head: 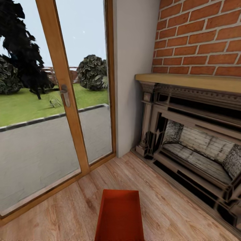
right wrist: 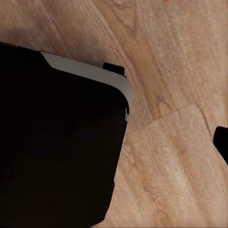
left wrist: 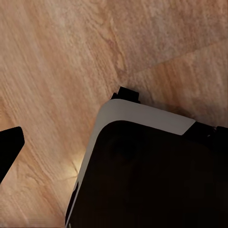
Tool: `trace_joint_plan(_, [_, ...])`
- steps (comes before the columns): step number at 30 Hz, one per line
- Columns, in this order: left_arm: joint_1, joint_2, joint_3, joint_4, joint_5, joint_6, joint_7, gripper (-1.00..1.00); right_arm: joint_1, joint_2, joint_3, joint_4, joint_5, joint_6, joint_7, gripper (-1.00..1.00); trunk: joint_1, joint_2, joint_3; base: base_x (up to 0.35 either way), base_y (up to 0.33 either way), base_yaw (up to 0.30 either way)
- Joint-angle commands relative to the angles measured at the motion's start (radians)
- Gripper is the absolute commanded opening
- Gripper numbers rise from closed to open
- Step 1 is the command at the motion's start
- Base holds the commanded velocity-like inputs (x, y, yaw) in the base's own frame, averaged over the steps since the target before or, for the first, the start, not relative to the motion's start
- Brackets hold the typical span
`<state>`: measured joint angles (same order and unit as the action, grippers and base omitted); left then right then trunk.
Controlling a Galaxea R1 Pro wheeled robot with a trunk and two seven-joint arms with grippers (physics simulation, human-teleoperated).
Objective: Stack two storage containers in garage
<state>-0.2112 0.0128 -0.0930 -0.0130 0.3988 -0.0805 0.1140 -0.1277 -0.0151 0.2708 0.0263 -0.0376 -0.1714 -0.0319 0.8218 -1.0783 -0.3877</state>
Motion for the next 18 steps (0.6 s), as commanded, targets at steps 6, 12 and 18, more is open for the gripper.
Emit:
trace_joint_plan(6, [0.000,0.000,-0.009,0.000,0.008,-0.002,0.003,1.00,-0.001,-0.001,0.008,0.003,-0.004,-0.005,-0.002,1.00,0.000,-0.001,-0.011,0.000,0.000,0.000])
trace_joint_plan(12, [0.000,0.001,-0.010,0.000,0.008,-0.002,0.003,1.00,-0.001,-0.001,0.008,0.003,-0.005,-0.005,-0.003,1.00,0.000,-0.001,-0.020,0.000,0.000,0.000])
trace_joint_plan(18, [0.000,0.000,-0.008,0.000,0.008,-0.002,0.003,1.00,-0.001,-0.002,0.007,0.003,-0.008,-0.005,-0.002,1.00,0.000,-0.001,-0.030,0.000,0.000,0.000])
